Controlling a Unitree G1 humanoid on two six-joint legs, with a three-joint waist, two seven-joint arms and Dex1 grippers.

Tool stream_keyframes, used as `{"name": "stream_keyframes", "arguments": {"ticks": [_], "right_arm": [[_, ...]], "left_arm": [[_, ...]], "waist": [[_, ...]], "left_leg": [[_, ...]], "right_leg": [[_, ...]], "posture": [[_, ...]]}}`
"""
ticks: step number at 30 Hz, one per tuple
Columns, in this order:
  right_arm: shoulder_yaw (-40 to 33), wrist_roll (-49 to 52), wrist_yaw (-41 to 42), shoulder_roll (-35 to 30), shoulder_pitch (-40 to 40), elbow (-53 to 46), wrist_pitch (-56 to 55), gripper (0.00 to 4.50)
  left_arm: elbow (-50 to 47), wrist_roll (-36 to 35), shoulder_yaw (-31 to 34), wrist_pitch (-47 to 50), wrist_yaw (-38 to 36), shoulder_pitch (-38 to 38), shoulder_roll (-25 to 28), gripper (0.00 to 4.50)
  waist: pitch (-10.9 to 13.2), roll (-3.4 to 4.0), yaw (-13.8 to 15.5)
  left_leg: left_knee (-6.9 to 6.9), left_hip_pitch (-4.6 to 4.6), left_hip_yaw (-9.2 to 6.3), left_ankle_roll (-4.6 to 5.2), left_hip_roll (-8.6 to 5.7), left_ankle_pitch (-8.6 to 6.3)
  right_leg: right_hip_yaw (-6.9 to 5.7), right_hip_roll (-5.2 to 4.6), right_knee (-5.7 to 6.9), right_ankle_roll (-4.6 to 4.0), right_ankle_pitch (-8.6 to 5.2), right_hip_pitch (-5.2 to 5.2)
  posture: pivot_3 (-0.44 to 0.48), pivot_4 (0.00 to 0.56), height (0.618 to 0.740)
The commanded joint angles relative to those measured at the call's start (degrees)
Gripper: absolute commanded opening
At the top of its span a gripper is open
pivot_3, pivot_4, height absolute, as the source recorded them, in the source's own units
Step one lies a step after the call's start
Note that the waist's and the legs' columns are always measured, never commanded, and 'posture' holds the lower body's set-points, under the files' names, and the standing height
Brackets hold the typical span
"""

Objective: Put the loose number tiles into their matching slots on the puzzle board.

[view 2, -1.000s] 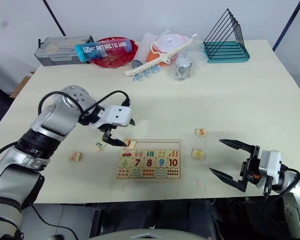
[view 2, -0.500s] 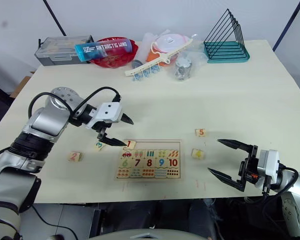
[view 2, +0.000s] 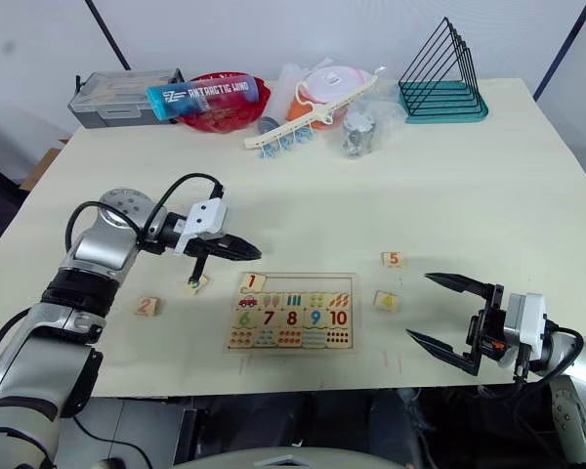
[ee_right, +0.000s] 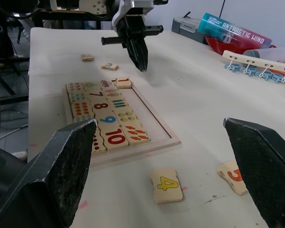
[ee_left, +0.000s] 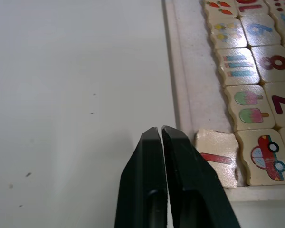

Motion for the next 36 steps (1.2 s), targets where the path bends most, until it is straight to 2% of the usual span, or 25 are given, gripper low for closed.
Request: {"name": "stream_keyframes", "arguments": {"ticks": [1, 9, 36], "right_arm": [[-1.6, 1.3, 0.0, -0.7, 0.1, -0.8, -0.2, 4.5], [-1.6, 1.2, -0.3, -0.6, 0.6, -1.0, -0.4, 4.5], [-1.3, 1.3, -0.5, -0.8, 0.5, -1.2, -0.3, 4.5]], "left_arm": [[0.6, 0.4, -0.1, -2.5, -1.1, 0.6, -0.2, 0.04], [2.6, 1.9, -0.5, -5.3, -1.5, 1.3, -0.3, 0.04], [2.7, 1.6, 0.2, -6.4, -2.5, 2.2, 0.0, 0.04]], "waist": [[0.0, 0.0, 0.0], [0.0, 0.0, 0.0], [0.0, 0.01, 0.0]], "left_leg": [[0.0, 0.0, 0.02, 0.0, 0.0, 0.0], [0.01, -0.04, 0.05, 0.02, -0.01, 0.0], [0.01, -0.04, 0.04, 0.02, -0.01, 0.0]], "right_leg": [[-0.03, 0.02, 0.0, -0.01, 0.0, 0.0], [-0.57, 0.08, 0.01, -0.07, -0.01, 0.0], [-0.6, 0.08, 0.02, -0.09, -0.01, 0.0]], "posture": [[0.0, 0.15, 0.74], [0.0, 0.15, 0.74], [0.0, 0.15, 0.74]]}}
